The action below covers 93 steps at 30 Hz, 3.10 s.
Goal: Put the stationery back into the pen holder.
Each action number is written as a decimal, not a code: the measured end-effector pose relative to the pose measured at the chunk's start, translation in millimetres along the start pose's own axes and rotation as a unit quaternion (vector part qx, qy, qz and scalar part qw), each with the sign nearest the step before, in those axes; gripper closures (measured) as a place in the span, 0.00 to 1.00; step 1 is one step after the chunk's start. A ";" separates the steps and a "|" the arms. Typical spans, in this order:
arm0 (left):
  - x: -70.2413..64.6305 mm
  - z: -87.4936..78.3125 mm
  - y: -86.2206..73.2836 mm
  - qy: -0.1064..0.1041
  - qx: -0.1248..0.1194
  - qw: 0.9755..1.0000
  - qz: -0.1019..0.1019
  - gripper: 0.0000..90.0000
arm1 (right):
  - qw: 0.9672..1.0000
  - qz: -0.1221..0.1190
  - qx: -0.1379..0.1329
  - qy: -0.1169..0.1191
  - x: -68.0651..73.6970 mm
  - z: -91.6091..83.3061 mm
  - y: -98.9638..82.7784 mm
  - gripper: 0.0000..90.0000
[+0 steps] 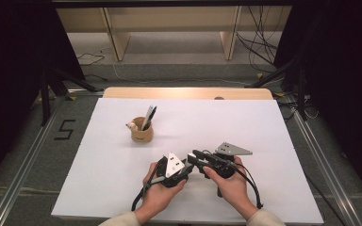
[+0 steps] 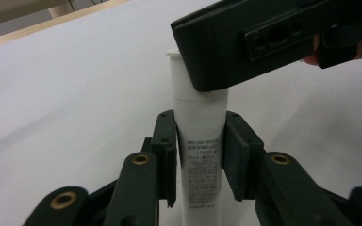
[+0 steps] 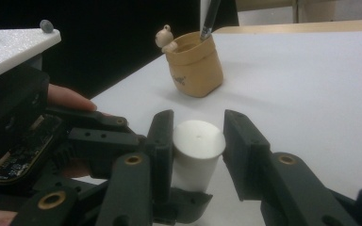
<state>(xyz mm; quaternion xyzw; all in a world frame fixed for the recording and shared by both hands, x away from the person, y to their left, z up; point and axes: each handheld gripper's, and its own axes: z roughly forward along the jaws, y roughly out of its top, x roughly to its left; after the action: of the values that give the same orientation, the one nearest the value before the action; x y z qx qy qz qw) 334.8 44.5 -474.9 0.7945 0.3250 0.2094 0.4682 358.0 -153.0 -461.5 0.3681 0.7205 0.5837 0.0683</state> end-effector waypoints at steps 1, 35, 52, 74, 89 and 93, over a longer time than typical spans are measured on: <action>0.2 0.0 0.1 0.000 0.000 1.000 -0.001 0.77 | 1.000 -0.001 -0.001 0.001 -0.4 0.4 -0.2 0.72; 22.5 -8.0 -0.8 0.032 -0.007 0.999 -0.023 0.77 | 0.998 -0.038 0.015 -0.041 -9.1 -8.4 -0.8 0.41; 27.6 -11.3 -0.4 0.038 -0.009 0.999 -0.026 0.77 | 0.996 -0.058 0.032 -0.061 -12.5 -9.7 -4.3 0.39; 36.0 -16.4 -0.7 0.048 -0.010 0.998 -0.029 0.77 | 0.990 -0.082 0.069 -0.091 -23.2 -22.2 -13.3 0.35; 44.1 -20.4 -0.3 0.063 -0.010 0.998 -0.026 0.77 | 0.988 -0.083 0.081 -0.104 -30.0 -35.5 -19.3 0.35; 48.7 -21.9 0.6 0.071 -0.012 0.997 -0.028 0.77 | 0.987 -0.082 0.082 -0.106 -31.0 -37.7 -20.3 0.34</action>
<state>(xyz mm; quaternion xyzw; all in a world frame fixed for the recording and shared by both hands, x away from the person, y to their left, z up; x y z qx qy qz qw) 355.2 92.3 -462.6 0.7625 0.3769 0.2561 0.4593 351.3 -202.7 -478.2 0.3718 0.7826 0.4723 0.1618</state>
